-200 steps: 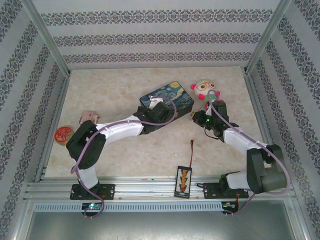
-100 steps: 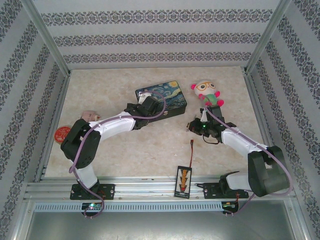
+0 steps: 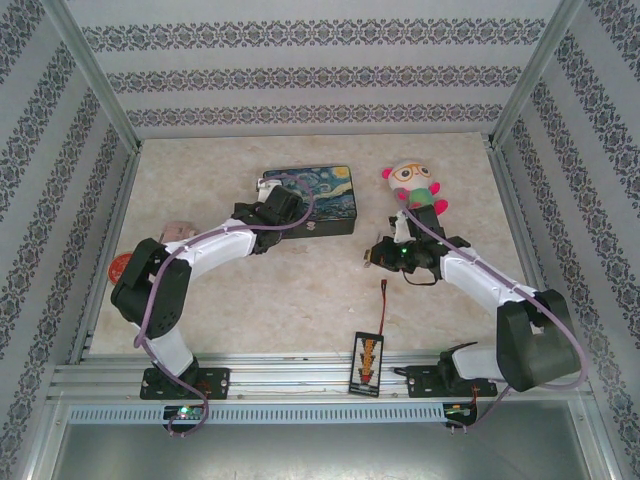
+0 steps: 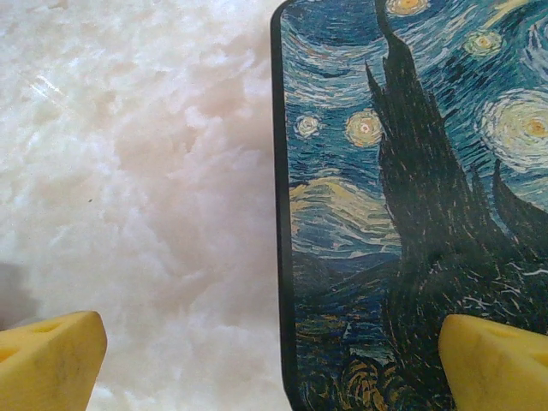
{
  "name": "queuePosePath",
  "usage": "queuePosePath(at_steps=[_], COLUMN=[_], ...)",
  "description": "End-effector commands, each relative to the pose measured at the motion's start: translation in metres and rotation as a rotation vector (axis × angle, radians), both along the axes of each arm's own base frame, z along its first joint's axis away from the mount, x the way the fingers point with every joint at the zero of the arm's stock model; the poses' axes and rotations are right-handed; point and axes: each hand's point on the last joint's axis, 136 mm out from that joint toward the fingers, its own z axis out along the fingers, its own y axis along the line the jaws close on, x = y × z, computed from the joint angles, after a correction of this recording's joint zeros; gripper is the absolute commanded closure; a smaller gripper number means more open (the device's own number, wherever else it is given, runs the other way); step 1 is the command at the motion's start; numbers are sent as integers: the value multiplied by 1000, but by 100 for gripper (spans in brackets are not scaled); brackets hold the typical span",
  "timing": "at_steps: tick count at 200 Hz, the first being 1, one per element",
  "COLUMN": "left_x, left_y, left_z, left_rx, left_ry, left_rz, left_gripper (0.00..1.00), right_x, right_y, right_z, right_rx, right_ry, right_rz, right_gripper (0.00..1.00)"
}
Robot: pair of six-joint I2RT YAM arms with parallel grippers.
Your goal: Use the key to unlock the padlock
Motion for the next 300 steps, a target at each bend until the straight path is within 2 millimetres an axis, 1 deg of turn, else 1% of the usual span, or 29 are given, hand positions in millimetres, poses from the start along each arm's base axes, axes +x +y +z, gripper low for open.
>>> queuePosePath(at_steps=[1, 27, 72, 98, 138, 172, 200, 214, 246, 280, 300], left_x=[-15, -13, -14, -21, -40, -60, -75, -81, -88, -92, -93], left_y=[31, 36, 31, 27, 26, 35, 44, 48, 53, 57, 59], left_z=[-9, -4, 19, 35, 55, 61, 62, 63, 64, 66, 69], left_rx=[135, 134, 59, -21, -155, -232, -265, -281, -315, -324, -318], left_ry=[82, 79, 29, -9, -74, -117, -144, -159, -188, -202, -205], left_rz=[28, 37, 28, 16, 11, 29, 50, 62, 80, 91, 95], left_gripper=[1, 1, 1, 1, 1, 1, 1, 1, 1, 1, 1], right_x=[-8, -11, -9, -5, 12, 25, 24, 22, 20, 22, 25], right_y=[14, 15, 14, 19, 19, 20, 16, 14, 9, -4, -12], right_z=[8, 3, -8, -13, -21, -28, -38, -42, -55, -67, -70], right_rx=[30, 11, -13, 6, 1, 22, 2, 3, -1, -69, -102], right_ry=[25, 66, 135, 156, 167, 192, 247, 274, 321, 343, 349], right_rz=[111, 164, 216, 242, 252, 273, 302, 309, 294, 264, 239], right_gripper=[92, 92, 92, 92, 92, 89, 84, 84, 80, 76, 70])
